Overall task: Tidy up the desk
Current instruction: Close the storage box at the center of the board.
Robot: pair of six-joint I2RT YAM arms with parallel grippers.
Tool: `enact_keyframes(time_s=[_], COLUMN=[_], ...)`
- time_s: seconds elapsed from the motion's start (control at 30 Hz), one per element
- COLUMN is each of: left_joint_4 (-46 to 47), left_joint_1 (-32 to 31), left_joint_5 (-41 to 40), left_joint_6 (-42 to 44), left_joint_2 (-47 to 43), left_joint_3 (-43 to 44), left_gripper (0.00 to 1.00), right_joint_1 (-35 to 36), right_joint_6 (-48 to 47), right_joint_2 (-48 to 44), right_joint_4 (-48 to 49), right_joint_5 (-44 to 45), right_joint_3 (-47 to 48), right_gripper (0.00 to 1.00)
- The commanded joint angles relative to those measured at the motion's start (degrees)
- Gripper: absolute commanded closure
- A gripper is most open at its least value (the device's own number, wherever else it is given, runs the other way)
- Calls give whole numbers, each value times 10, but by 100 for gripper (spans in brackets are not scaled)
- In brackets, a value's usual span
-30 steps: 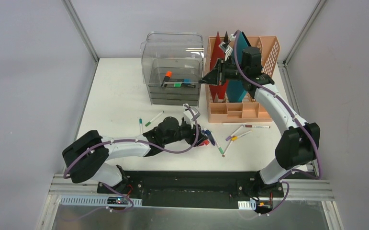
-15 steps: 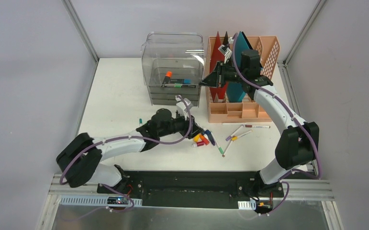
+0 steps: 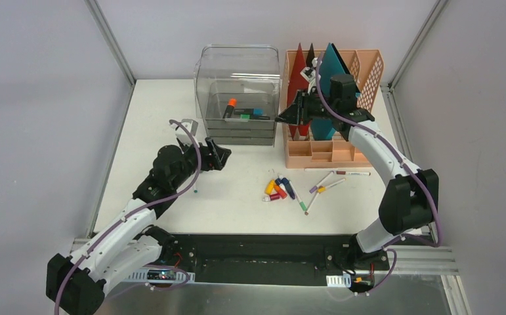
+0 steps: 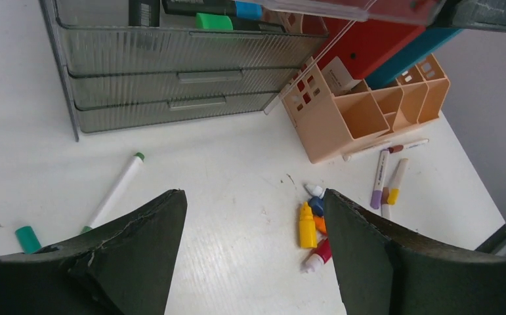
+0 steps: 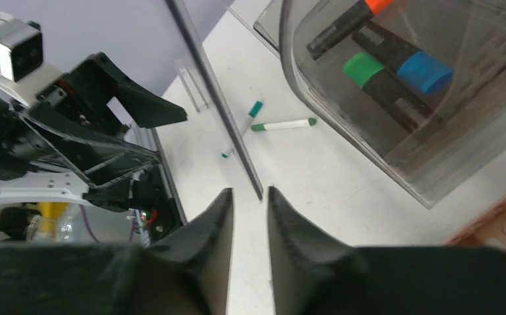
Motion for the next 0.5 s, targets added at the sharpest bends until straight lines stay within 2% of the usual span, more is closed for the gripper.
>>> enact_keyframes(time_s=[0.0,0.1,0.2,0.33,0.47], left_joint_4=[-18,-18,-18,25,97], left_joint_1=[14,15,15,15,16], left_joint_5=[30,35,44,73,111], left_joint_6=[-46,-56,-69,-108,-160], left_joint_2=[-28,-40,-48,-45,-21], left_joint_3=[-13,-13,-13,-29,-61], left_gripper=[23,23,23,22,16], right_joint_1=[-5,-4,-4,-3,-3], right_joint_6=[-59,-107,-157,-264,-388], right_joint_2=[-53,-65,-75,-99,-141], right_joint_4=[-42,-104,-187,-286,-375], right_joint_5=[40,48,54,25,-29], right_joint_3=[-8,-7,-4,-3,-14], right_gripper=[62,41,29,28,28])
